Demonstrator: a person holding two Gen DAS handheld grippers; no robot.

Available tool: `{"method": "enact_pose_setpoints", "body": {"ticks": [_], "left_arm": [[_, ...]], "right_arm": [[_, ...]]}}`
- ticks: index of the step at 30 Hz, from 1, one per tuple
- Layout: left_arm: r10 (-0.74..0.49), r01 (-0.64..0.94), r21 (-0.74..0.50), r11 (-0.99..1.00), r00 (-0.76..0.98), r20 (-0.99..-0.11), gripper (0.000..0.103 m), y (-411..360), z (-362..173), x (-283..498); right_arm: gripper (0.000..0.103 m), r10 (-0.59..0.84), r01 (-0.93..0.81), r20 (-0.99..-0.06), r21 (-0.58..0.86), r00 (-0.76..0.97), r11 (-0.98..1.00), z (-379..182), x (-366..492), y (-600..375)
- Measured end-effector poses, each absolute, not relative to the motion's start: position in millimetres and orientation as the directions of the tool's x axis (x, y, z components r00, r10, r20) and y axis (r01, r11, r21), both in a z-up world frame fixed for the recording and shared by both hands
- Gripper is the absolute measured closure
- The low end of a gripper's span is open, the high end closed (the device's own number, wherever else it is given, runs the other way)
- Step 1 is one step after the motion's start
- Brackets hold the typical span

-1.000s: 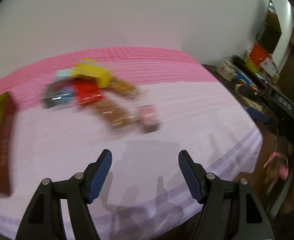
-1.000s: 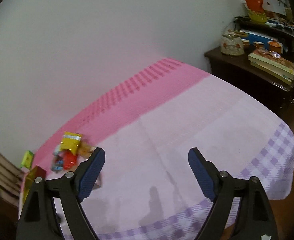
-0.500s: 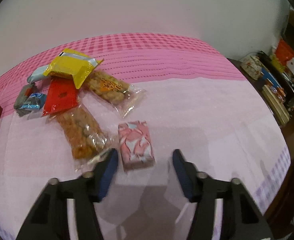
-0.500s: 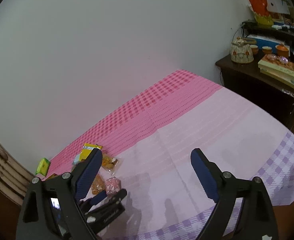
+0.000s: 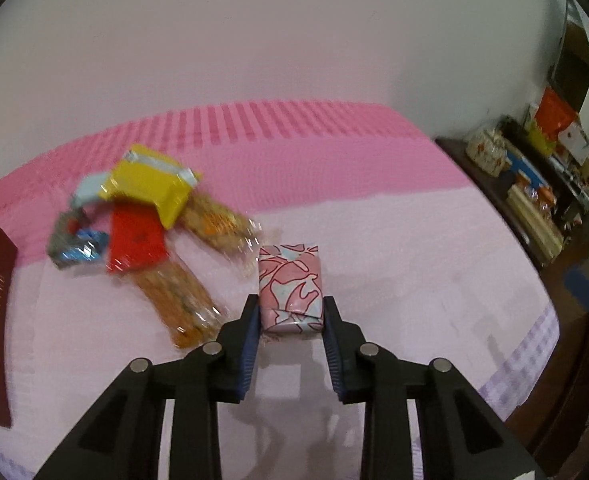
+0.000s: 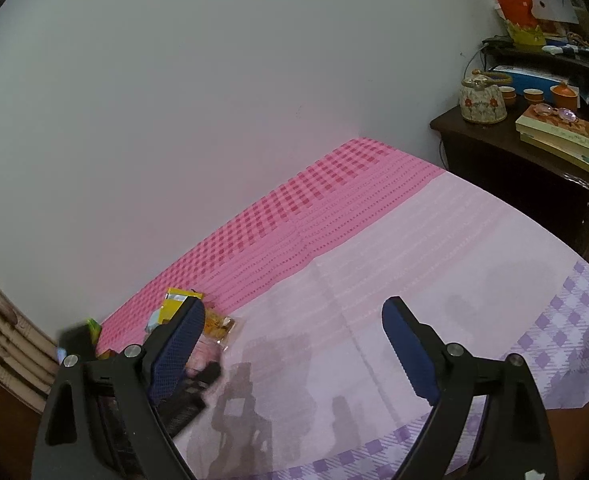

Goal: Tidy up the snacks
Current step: 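Carry the pink cake into the tin and lower it with the left gripper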

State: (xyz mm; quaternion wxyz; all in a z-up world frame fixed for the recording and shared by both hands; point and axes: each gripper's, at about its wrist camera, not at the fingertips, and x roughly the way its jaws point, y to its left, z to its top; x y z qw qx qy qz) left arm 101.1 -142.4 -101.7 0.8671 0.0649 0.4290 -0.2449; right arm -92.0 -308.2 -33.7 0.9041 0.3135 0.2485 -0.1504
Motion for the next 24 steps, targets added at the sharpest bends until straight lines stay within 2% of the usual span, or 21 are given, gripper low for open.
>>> {"method": "enact_pose_setpoints", "body": {"ticks": [8,24], "left_arm": [[-0.315,0.399,-0.056,0.915,0.621,-0.718,0.073,-91,-51,116],[-0.068,0.095,0.005,0.995,0.743,-0.665,0.073,112,-2,144]], "right_arm": [[0.014,-0.091,0.414,-0.56,0.483,0.823,0.771,-36,-89,-301],[0.011,-0.059,0.391,-0.576,0.473,0.815,0.79,-40,-82,-288]]}}
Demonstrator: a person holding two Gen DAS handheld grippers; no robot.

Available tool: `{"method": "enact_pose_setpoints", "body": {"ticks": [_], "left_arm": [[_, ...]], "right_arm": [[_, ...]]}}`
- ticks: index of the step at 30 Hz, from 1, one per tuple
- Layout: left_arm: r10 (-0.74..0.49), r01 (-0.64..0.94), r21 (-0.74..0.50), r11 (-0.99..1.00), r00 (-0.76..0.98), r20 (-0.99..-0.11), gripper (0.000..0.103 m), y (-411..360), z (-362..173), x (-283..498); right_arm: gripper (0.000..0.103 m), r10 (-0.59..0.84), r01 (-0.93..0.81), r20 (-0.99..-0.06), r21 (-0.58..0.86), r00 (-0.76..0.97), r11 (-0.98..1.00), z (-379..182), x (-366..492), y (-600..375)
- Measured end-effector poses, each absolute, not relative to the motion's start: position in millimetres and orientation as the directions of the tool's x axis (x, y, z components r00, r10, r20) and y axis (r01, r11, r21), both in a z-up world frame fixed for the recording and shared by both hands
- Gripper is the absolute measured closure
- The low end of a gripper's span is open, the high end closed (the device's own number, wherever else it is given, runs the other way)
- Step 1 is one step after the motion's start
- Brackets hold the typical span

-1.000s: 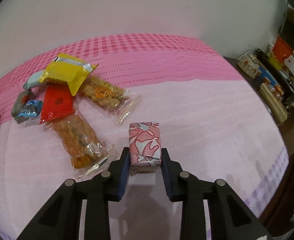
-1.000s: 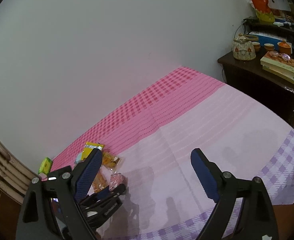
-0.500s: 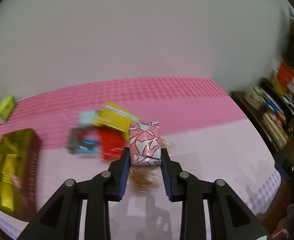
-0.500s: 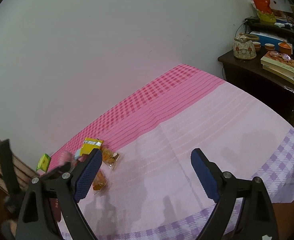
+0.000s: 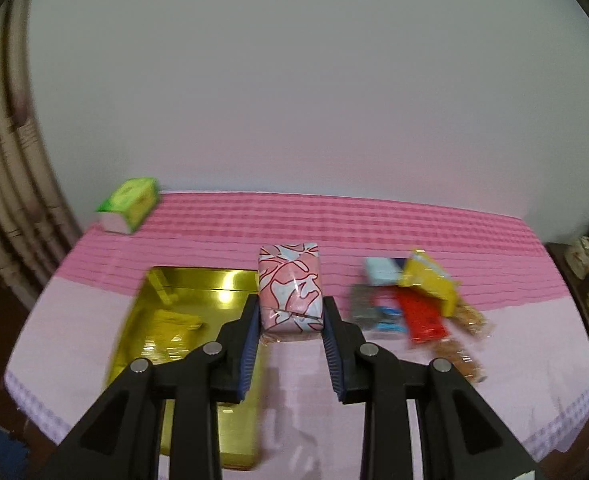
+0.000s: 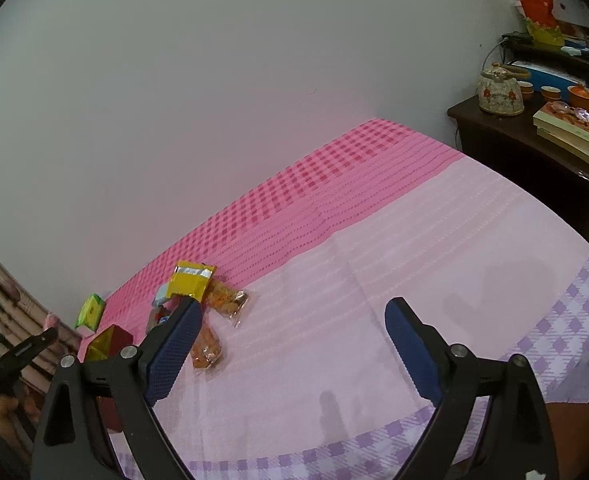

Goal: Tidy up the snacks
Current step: 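Carry the pink cake into the tin and lower it with the left gripper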

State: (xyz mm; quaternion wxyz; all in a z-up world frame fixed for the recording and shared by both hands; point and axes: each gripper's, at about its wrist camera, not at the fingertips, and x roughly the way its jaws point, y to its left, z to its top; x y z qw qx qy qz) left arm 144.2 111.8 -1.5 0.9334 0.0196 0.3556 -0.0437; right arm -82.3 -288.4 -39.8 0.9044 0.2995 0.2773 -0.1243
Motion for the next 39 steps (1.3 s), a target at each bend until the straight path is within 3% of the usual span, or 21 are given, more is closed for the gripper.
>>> {"method": "enact_pose_setpoints", "body": {"ticks": [12,25,39], "left_arm": [[0.022,-0.034,-0.002,0.999,0.703,-0.711,0.073,205,-33,127],[0.097,-0.079,0.062,0.995,0.604,-0.791,0.073,230,-94,132],[0.135,-0.103,0.092,0.99,0.563,-0.816,0.073,236,-113,138]], "right_arm": [[0.011,-0.05,0.377,-0.595,0.44,0.802,0.815,-43,-78,-275],[0.011,-0.033,0.366,-0.617,0.422,0.786,0.829,-48,-72,-268],[0.011,-0.018,0.36,-0.63,0.42,0.776,0.833,-53,-68,-266]]}}
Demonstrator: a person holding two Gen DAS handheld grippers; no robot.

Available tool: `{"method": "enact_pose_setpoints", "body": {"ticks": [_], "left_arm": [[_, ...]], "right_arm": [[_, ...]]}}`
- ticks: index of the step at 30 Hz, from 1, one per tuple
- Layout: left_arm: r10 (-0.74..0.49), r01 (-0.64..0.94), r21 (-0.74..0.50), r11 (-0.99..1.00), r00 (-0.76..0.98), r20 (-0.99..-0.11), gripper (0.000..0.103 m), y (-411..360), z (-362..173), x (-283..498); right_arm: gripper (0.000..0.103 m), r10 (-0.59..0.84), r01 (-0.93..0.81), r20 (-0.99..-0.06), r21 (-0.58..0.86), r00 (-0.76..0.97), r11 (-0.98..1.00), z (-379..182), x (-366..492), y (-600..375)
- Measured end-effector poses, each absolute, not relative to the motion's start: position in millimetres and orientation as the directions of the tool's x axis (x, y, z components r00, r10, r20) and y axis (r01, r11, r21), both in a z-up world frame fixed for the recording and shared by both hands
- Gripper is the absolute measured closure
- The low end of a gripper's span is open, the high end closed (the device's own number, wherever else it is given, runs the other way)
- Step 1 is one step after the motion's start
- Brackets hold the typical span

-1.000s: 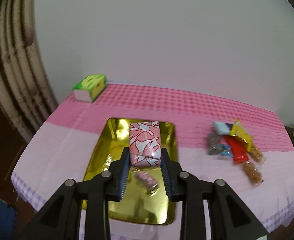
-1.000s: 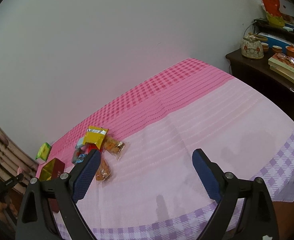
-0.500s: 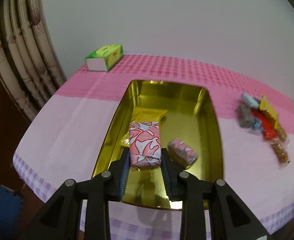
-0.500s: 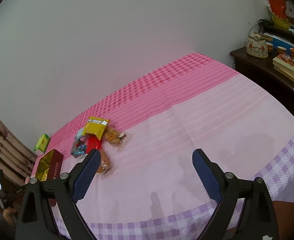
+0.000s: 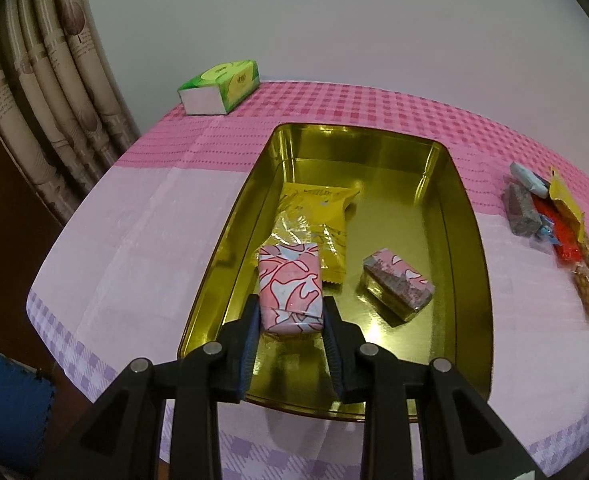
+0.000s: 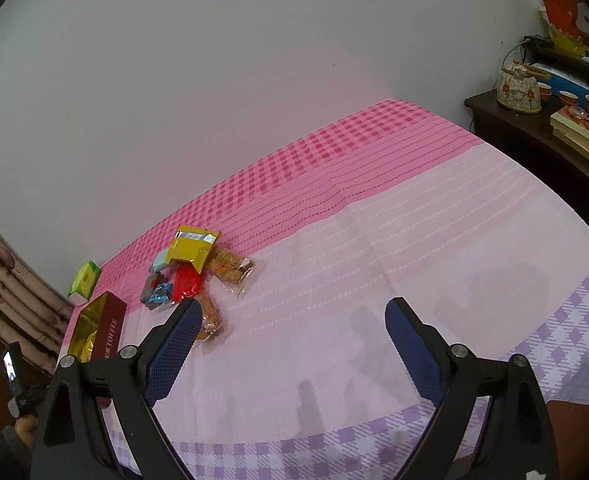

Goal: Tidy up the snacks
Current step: 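Carry the pink cake into the tin and lower it with the left gripper, then open the left gripper and withdraw from the tin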

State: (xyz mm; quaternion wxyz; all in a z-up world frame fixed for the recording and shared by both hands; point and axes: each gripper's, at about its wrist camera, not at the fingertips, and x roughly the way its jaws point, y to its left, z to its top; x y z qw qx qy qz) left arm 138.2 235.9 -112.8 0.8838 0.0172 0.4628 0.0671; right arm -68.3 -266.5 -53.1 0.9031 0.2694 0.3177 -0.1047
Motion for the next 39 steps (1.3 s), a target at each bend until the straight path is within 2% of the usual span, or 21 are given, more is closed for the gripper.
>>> {"method": "enact_pose_setpoints", "body": {"ticks": [22,35,37,38,39], "left_arm": [[0.147,-0.122,0.096,0.988,0.536,-0.831,0.073,242,-130,143],[0.099,-0.085,0.062,0.994,0.55,-0.829,0.072,248,-140,143],[0.079,-0.069,0.048,0.996,0.571,-0.817,0.067,246,-136,139],[0.072,-0.054,0.049,0.997,0.596,-0.8,0.057,245,-131,134],[0.059,-0.034,0.049,0.998,0.62,-0.782,0.053,242,-127,129]], "right_arm": [[0.011,-0.018,0.369,-0.668,0.388,0.744,0.845,-68,-62,-259],[0.011,-0.018,0.342,-0.734,0.295,0.678,0.892,-94,-47,-240],[0.011,-0.012,0.321,-0.743,0.273,0.669,0.907,-98,-44,-232],[0.011,-0.008,0.304,-0.748,0.26,0.664,0.917,-100,-42,-227],[0.011,-0.003,0.284,-0.753,0.244,0.658,0.927,-102,-40,-221]]}}
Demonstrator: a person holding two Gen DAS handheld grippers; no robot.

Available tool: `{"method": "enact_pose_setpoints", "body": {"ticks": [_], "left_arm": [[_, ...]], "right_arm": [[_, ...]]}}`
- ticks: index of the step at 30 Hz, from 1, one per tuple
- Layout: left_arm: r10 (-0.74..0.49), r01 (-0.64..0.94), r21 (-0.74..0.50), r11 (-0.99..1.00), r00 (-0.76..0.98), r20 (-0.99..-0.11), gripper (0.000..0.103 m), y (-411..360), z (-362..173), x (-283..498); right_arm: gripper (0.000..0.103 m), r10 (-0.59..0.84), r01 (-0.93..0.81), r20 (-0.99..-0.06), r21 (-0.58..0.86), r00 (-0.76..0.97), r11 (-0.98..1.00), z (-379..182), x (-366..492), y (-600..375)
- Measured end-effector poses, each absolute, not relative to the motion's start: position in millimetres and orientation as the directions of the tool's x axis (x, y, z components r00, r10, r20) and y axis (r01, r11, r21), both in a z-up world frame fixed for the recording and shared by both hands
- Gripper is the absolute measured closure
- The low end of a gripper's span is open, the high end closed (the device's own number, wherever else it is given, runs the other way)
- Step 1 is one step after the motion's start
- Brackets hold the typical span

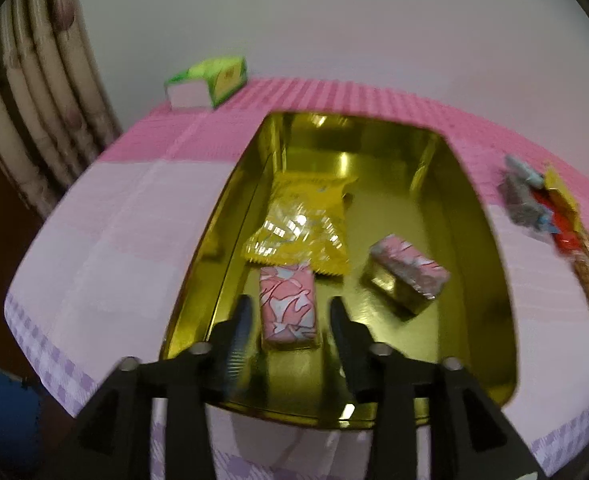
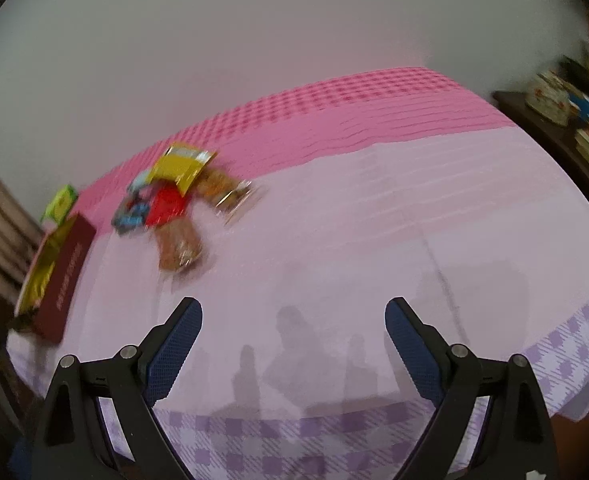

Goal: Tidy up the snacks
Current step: 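Open the left gripper and withdraw from the tin, then grasp the clear bag of crunchy sticks with the right gripper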

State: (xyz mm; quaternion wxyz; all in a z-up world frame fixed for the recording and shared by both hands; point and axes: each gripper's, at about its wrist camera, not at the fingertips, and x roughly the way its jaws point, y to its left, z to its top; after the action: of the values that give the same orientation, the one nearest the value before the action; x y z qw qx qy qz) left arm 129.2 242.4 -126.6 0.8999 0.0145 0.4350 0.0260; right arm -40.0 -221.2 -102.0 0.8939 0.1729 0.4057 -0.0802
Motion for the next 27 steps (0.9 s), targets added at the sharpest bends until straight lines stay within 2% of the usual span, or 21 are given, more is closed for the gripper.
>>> {"method": "enact_pose_setpoints", "body": {"ticks": [2,5,10,14,19,22,25,27], "left_arm": [[0.036,0.007,0.054,0.999,0.656,-0.754,0.041,237,-119,121],[0.009,0.041,0.051,0.998,0.685,-0.728,0.041,231,-104,110],[-0.068,0.065,-0.028,0.997,0.759,-0.647,0.041,232,-59,65],[-0.129,0.117,-0.06,0.991,0.793,-0.595,0.04,227,-38,17],[-0.19,0.147,-0.119,0.982,0.758,-0.624,0.04,227,-54,-25],[-0.202,0.146,-0.14,0.979,0.741,-0.641,0.04,227,-62,-36],[-0.222,0.169,-0.144,0.975,0.752,-0.621,0.04,224,-59,-39],[-0.23,0.178,-0.146,0.973,0.755,-0.614,0.04,223,-58,-38]], "right_arm": [[0.011,0.005,0.253,-0.764,0.22,0.646,0.942,-107,-36,-211],[0.011,0.021,0.202,-0.784,0.186,0.621,0.962,-115,-24,-192],[0.011,0.052,0.048,-0.783,0.104,0.62,0.993,-116,11,-150],[0.011,0.022,0.021,-0.8,0.043,0.6,0.999,-124,44,-135],[0.012,0.036,-0.031,-0.809,0.022,0.587,0.999,-130,77,-126],[0.019,0.033,-0.02,-0.822,0.027,0.569,0.999,-136,93,-128],[0.024,0.012,0.018,-0.819,0.027,0.573,0.999,-137,101,-130],[0.034,-0.024,0.019,-0.822,-0.016,0.57,1.0,-137,107,-124]]}}
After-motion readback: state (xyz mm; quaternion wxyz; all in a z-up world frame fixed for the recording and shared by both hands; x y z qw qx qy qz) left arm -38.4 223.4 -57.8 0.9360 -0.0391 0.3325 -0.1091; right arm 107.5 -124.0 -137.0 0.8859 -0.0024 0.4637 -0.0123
